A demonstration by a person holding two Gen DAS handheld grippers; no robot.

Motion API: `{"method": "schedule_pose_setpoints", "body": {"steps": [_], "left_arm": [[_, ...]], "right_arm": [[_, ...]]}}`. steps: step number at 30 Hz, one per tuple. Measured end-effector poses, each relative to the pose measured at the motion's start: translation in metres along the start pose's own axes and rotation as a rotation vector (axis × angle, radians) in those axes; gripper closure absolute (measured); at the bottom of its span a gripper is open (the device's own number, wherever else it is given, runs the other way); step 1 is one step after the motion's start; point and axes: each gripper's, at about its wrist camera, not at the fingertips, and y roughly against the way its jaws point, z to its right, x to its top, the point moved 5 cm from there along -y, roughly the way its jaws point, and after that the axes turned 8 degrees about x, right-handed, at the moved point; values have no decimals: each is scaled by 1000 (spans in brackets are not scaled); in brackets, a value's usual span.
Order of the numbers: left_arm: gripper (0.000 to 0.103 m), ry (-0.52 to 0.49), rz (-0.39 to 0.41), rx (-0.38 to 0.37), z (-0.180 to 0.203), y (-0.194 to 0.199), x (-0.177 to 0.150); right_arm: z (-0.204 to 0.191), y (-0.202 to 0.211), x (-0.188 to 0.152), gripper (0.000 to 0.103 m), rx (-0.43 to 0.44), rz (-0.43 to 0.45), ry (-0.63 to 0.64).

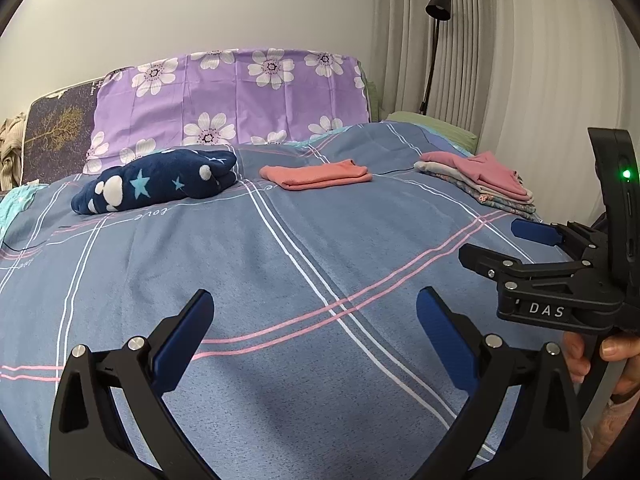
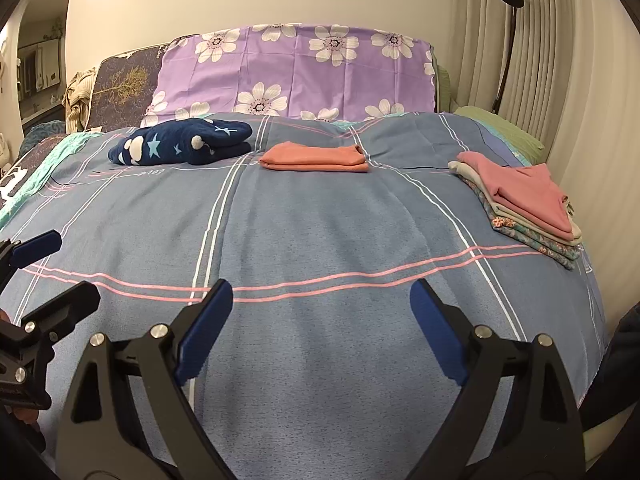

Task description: Fold small clothes

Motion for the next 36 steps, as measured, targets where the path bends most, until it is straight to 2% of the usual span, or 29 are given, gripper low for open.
{"method": "schedule_pose_setpoints", "body": {"steps": [36], "left_arm": [[2,-23,-20,15,0,-2,-7]], "right_arm": [[1,-3,-5,9,2,-16,5]]}}
